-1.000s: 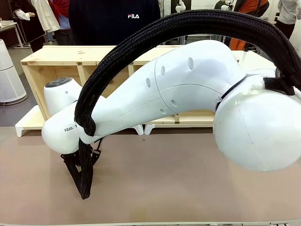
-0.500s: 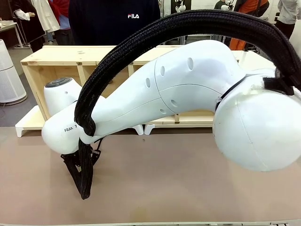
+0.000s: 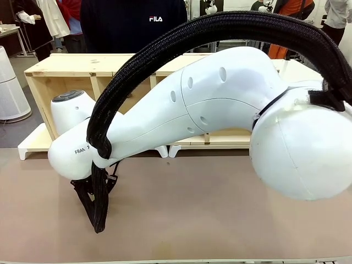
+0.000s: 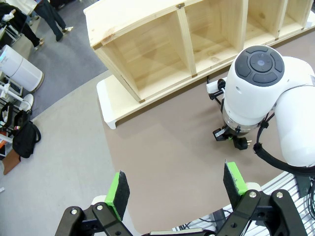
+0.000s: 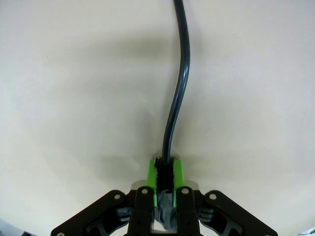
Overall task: Perform cable management.
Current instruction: Pull the grasped Power Cable to the location of the Power Strip.
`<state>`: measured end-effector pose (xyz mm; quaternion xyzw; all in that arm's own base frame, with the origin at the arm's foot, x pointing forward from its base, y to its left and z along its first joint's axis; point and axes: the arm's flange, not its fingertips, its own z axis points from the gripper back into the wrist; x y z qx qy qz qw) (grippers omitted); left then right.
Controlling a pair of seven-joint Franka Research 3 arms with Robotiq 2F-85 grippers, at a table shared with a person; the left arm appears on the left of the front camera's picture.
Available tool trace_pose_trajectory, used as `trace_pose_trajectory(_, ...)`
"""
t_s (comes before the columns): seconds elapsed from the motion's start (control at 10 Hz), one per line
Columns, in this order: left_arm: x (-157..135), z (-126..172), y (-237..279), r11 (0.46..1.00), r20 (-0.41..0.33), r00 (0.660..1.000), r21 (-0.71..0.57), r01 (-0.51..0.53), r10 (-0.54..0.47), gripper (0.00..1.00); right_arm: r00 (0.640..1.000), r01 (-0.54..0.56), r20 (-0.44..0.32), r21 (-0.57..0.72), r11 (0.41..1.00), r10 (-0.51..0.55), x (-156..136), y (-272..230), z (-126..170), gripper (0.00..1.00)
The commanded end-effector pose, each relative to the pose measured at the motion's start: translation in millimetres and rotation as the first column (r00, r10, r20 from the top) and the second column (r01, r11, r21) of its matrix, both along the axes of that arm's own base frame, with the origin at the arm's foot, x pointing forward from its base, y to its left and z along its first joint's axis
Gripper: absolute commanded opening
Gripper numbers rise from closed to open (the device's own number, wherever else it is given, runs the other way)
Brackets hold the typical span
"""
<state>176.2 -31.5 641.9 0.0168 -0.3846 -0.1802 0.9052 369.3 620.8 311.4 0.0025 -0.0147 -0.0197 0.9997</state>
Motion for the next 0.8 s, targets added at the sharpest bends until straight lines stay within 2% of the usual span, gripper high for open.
trace_pose_trajectory(0.0, 0, 0, 1, 1.000, -0.002, 1.000, 0.000, 0.003, -0.003, 1.00, 1.000, 0.004, -0.008, -0.021, 1.000, -0.004, -14, -8, 20, 0.15)
trace_pose_trajectory(0.3, 0, 0, 1, 1.000, -0.002, 1.000, 0.000, 0.003, -0.003, 1.00, 1.000, 0.028, -0.007, 0.006, 1.000, -0.028, -36, -35, 47, 0.15)
trace_pose_trajectory(0.7, 0, 0, 1, 1.000, -0.002, 1.000, 0.000, 0.003, -0.003, 1.00, 0.996, 0.088, -0.023, -0.007, 0.996, -0.089, -54, -74, 65, 0.15)
